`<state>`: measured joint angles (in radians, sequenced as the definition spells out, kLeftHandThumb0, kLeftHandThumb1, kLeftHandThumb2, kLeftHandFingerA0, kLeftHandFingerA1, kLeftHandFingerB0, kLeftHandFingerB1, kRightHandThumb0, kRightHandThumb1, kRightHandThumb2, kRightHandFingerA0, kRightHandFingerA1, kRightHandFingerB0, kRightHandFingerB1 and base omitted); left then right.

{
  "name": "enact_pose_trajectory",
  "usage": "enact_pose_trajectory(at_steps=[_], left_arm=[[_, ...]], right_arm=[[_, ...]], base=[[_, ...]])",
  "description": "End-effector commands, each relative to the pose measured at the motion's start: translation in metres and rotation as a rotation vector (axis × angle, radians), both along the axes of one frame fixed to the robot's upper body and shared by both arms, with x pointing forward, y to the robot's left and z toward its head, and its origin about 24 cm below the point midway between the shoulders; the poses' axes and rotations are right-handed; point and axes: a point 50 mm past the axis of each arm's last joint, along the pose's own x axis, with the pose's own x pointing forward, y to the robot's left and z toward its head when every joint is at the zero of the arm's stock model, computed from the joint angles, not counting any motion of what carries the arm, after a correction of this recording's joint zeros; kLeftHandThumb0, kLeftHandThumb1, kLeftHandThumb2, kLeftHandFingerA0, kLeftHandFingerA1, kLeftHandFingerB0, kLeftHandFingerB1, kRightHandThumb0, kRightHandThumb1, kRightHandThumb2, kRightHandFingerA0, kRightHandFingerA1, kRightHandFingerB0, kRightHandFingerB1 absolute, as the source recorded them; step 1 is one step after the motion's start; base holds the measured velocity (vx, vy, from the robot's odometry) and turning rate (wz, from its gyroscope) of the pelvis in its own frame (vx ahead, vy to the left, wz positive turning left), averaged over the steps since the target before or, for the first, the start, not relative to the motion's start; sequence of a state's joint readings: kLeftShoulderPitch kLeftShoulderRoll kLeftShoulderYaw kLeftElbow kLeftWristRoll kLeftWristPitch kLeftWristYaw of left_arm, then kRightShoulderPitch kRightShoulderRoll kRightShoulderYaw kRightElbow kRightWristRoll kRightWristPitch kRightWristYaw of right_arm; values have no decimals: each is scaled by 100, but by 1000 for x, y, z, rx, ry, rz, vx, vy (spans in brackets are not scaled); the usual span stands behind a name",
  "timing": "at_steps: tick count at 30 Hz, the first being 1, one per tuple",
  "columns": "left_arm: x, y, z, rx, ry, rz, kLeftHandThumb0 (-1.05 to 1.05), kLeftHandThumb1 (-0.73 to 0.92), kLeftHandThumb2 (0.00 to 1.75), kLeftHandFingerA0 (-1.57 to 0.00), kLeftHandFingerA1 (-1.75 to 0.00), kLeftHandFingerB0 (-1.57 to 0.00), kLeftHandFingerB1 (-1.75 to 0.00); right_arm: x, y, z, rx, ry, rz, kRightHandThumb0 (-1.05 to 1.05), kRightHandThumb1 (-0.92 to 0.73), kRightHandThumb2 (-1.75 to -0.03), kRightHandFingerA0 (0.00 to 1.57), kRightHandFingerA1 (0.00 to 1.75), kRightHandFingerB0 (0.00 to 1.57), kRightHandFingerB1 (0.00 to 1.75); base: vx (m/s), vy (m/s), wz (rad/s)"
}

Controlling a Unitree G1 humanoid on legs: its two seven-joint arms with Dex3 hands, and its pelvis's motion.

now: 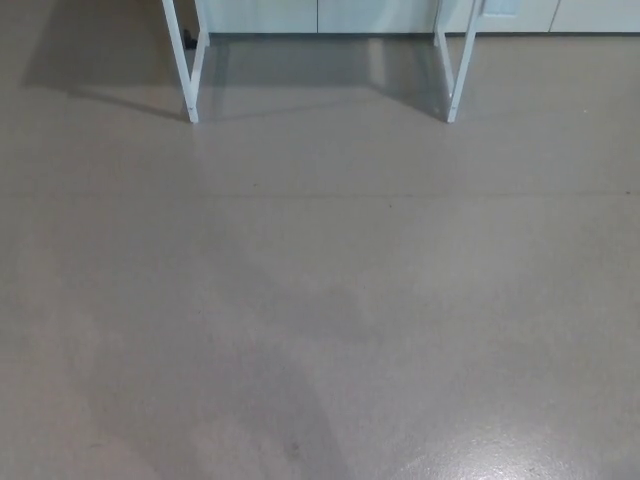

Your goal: The robot walk towards a table in front and pick up a black pencil case on the left hand side and put the pencil case into a small container on the right hand side

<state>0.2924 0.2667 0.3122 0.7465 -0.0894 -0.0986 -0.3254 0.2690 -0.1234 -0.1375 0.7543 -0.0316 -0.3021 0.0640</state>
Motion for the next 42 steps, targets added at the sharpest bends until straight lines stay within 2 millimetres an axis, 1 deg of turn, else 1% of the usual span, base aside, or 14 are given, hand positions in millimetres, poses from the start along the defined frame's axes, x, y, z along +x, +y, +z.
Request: enact_pose_trajectory(at_steps=[1,9,10,11,16,17,18,23,32,35,36,38,39,42], left_arm=[[-9,3,1,-37,-28,-15,-15,55,57,-30,-35,-25,-30],[-12,-3,-5,-49,-24,-33,-25,52,55,-30,-34,-22,-29],[-12,-5,-5,-50,-24,-44,-34,50,55,-29,-34,-22,-29],[-12,-5,-5,-53,-26,-47,-43,43,64,-24,-39,-20,-36],[-10,-8,-7,-57,-20,-102,-54,42,68,-23,-40,-17,-37],[-10,-11,-7,-56,-23,-135,-49,53,57,-27,-31,-22,-29],[-10,-13,-8,-56,-25,-149,-49,53,57,-27,-31,-22,-29],[-9,-23,-7,-27,-30,-198,-51,54,58,-28,-31,-22,-29],[-8,-26,-7,-10,-28,-224,-51,53,56,-27,-31,-22,-29],[-7,-26,-5,0,-29,-238,-52,54,57,-28,-31,-22,-29],[-6,-26,-5,6,-30,-247,-58,45,72,-22,-40,-18,-37],[-6,-26,-4,10,-30,-252,-58,45,72,-22,-40,-18,-37],[-6,-26,-5,5,-32,-234,-49,53,57,-28,-32,-23,-29],[-5,-26,-6,3,-29,-223,-47,53,56,-28,-31,-24,-29]], right_arm=[[-8,-9,5,9,-59,-12,-30,-68,-60,55,47,39,41],[-12,-15,5,3,-60,7,-34,-66,-59,54,46,35,39],[-12,-15,5,-10,-59,22,-36,-66,-60,49,44,33,38],[-12,-15,5,-14,-58,29,-38,-66,-60,48,43,32,38],[-11,-16,6,-56,-52,68,-41,-67,-59,43,40,30,36],[-11,-16,6,-63,-51,72,-40,-67,-60,43,39,29,35],[-11,-16,6,-66,-51,73,-40,-67,-60,43,39,29,35],[-10,-16,7,-73,-54,86,-39,-67,-60,39,38,28,35],[-8,-15,6,-84,-51,98,-38,-67,-59,38,39,27,35],[-8,-15,6,-81,-53,100,-38,-67,-60,38,39,27,35],[-7,-15,6,-84,-52,101,-37,-67,-59,38,39,27,35],[-7,-15,6,-85,-51,102,-37,-67,-59,38,39,27,35],[-7,-15,6,-83,-50,101,-37,-66,-59,40,39,27,35],[-7,-15,5,-85,-47,104,-37,-66,-59,40,40,27,35]], base=[[0,0,0],[0,0,0],[0,0,0],[0,0,0],[0,0,0],[0,0,0],[256,-34,-132],[151,-63,27],[68,186,-18],[176,482,-13],[148,137,-1],[134,71,4],[176,8,9],[155,-45,7]])
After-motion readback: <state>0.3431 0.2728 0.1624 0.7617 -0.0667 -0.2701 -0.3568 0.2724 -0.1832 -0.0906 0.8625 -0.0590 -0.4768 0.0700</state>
